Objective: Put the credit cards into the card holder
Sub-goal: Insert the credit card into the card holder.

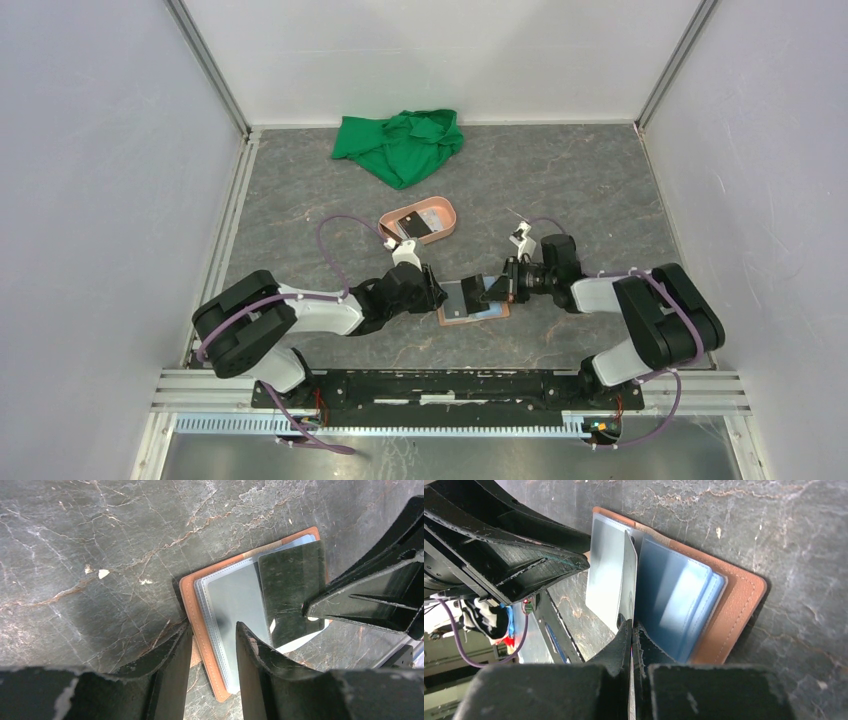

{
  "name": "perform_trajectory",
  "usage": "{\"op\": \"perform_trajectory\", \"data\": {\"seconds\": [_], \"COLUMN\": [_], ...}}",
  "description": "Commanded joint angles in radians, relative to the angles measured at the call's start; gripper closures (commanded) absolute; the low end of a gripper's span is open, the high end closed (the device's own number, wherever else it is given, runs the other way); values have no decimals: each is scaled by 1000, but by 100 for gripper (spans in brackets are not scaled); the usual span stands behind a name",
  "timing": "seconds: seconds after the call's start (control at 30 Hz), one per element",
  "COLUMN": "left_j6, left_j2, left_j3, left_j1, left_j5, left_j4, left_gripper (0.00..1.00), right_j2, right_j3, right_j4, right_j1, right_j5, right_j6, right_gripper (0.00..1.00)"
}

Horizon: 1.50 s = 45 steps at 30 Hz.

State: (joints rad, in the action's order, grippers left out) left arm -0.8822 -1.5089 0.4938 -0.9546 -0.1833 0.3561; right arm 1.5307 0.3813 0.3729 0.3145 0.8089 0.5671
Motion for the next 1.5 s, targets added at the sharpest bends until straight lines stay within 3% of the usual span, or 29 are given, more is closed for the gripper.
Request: {"op": "perform_trajectory", "data": {"seconds": [0.0, 0.63, 1.47], "left_j6": [-27, -31, -46], "left_j2": [-42, -29, -11], "left_j3": [-14, -21, -49], "left_j1": [-1, -15, -27], "left_j5": [-13, 4, -14], "left_j4": [-104, -80, -74], "left_gripper": [55, 55, 55], "right_j2": [-76, -108, -122], "right_j3": [-56, -90, -78], "right_j4": [48, 17, -81], "right_j1": [10, 88, 123], "right_j5": [-136, -325, -277], "right_j6": [23, 69, 18], "right_gripper": [100, 100, 100]}}
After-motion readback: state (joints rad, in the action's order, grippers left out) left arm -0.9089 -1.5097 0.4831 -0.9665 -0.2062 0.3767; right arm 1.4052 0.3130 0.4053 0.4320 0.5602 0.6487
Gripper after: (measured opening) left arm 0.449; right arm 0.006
